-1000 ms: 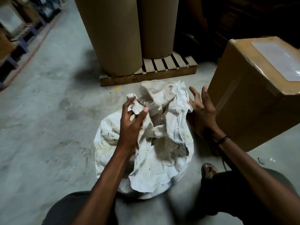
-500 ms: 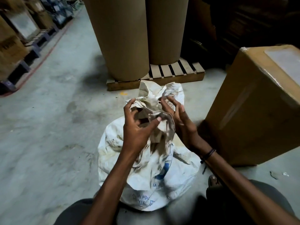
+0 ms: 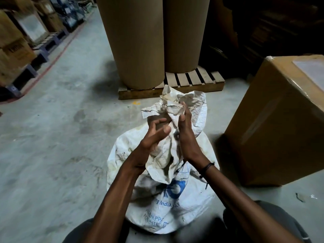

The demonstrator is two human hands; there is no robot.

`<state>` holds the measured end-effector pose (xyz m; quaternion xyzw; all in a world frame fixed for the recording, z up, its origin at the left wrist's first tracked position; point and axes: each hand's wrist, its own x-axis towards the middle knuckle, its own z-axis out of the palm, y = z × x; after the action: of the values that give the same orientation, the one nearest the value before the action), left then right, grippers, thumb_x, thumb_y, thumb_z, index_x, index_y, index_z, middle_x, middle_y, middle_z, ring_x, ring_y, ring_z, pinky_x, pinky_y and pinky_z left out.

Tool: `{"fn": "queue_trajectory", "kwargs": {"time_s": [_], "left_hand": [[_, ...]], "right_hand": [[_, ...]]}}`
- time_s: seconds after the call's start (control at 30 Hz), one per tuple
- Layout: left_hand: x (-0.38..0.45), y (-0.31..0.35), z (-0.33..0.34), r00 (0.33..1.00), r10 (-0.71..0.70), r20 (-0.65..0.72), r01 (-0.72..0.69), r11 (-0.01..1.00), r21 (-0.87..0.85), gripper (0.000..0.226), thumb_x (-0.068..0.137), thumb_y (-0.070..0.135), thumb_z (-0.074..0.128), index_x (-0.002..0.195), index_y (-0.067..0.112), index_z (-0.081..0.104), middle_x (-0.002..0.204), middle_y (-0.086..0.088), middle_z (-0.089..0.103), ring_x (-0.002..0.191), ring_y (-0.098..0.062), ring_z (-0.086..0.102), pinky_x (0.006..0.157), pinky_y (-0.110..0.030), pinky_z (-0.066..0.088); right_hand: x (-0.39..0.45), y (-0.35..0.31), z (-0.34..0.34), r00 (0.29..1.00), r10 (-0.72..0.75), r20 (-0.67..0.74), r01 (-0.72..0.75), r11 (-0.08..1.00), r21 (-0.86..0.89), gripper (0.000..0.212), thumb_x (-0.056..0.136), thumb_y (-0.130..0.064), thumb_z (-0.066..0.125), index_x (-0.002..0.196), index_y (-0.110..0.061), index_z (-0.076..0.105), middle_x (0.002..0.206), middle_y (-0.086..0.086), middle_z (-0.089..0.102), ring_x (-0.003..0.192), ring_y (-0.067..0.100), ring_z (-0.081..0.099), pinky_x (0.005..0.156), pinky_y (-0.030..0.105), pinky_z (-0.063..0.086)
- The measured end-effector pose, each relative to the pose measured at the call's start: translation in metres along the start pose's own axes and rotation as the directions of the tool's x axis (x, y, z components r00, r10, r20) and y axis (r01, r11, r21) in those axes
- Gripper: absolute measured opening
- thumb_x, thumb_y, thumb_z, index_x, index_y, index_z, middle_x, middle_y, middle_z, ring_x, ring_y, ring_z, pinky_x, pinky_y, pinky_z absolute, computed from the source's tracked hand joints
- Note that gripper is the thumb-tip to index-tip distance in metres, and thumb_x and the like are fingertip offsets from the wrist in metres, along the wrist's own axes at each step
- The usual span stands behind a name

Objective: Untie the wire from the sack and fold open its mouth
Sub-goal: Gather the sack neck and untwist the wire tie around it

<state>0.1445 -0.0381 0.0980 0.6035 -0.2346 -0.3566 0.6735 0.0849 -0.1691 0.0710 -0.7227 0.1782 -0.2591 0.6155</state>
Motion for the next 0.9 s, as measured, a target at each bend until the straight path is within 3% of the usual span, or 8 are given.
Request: {"fn": "queue_trajectory", "kwargs": {"time_s": [0.1,0.2,0.3,0.5,0.63,0.7,0.8,0.9], "left_hand": [[-0.005,-0.002,-0.008,0.995,-0.049,0.083,0.042,0.995,0.085,0.100,0.063,0.055,0.086,0.147,0.026,0.041,0.153,-0.008,0.051,0.144,-0.016,0.048,0.121,-0.038,0.037],[-0.010,0.003,-0.018,0.997,-0.043,0.063,0.031,0.982,0.189,0.102,0.059,0.044,0.085,0.148,0.039,0.037,0.144,0.014,0.055,0.138,0.002,0.049,0.120,-0.035,0.037],[-0.012,0.003,-0.027,1.000,0.000,0.010,-0.004,0.941,0.338,0.120,0.051,0.043,0.094,0.150,0.048,0.027,0.153,0.014,0.048,0.143,-0.005,0.046,0.117,-0.037,0.042],[-0.006,0.000,-0.039,0.977,0.052,-0.207,0.062,0.857,0.512,0.135,0.036,0.048,0.103,0.141,0.060,0.021,0.142,0.008,0.052,0.132,-0.009,0.053,0.110,-0.033,0.048],[0.008,-0.009,-0.047,0.865,0.238,-0.442,0.124,0.752,0.647,0.112,0.052,0.031,0.102,0.141,0.038,0.036,0.104,0.005,0.067,0.098,-0.010,0.065,0.075,-0.018,0.050],[0.017,-0.011,-0.056,0.758,0.291,-0.583,0.160,0.784,0.599,0.096,0.054,0.028,0.100,0.133,0.033,0.045,0.095,0.003,0.067,0.087,-0.010,0.066,0.068,-0.019,0.051],[0.031,-0.015,-0.063,0.619,0.169,-0.767,0.115,0.947,0.301,0.081,0.051,0.026,0.100,0.117,0.029,0.054,0.101,-0.003,0.067,0.087,-0.018,0.071,0.070,-0.037,0.064],[0.047,-0.019,-0.059,0.525,-0.011,-0.851,0.042,0.999,0.013,0.071,0.054,0.019,0.100,0.110,0.018,0.058,0.106,-0.009,0.068,0.088,-0.022,0.073,0.060,-0.035,0.064]], "right_hand": [[0.014,-0.002,0.006,1.000,0.018,-0.005,-0.017,0.998,0.059,0.116,0.070,-0.103,0.024,0.165,-0.038,0.013,0.164,-0.027,0.019,0.149,-0.007,0.021,0.104,0.010,0.030],[0.033,0.007,0.015,0.999,0.023,-0.034,-0.022,0.999,0.033,0.108,0.074,-0.100,0.022,0.164,-0.039,0.015,0.160,-0.030,0.021,0.150,-0.001,0.023,0.123,0.033,0.029],[0.057,0.017,0.025,0.998,0.057,-0.014,-0.058,0.998,-0.023,0.100,0.074,-0.100,0.016,0.160,-0.049,0.011,0.166,-0.025,0.018,0.154,0.016,0.027,0.123,0.059,0.030],[0.097,0.023,0.041,0.986,0.165,-0.009,-0.166,0.985,-0.040,0.126,0.058,-0.108,0.009,0.164,-0.039,0.007,0.173,-0.005,0.016,0.160,0.024,0.015,0.128,0.060,0.009],[0.115,0.044,0.039,0.971,0.238,0.039,-0.240,0.968,0.079,0.117,0.065,-0.107,0.020,0.162,-0.041,0.019,0.159,-0.008,0.041,0.142,0.018,0.042,0.128,0.053,0.023],[0.110,0.045,0.034,0.967,0.255,0.024,-0.256,0.960,0.111,0.103,0.078,-0.099,0.030,0.161,-0.038,0.025,0.160,-0.005,0.046,0.142,0.018,0.049,0.126,0.047,0.030],[0.085,0.026,0.019,0.991,0.095,-0.096,-0.098,0.995,-0.030,0.071,0.105,-0.063,0.028,0.163,-0.022,0.023,0.164,0.004,0.040,0.148,0.021,0.043,0.118,0.027,0.031],[0.059,0.028,0.003,0.995,-0.062,-0.077,0.047,0.982,-0.185,0.088,0.097,-0.075,0.027,0.165,-0.020,0.016,0.170,0.002,0.030,0.154,0.017,0.033,0.125,0.034,0.029]]}}
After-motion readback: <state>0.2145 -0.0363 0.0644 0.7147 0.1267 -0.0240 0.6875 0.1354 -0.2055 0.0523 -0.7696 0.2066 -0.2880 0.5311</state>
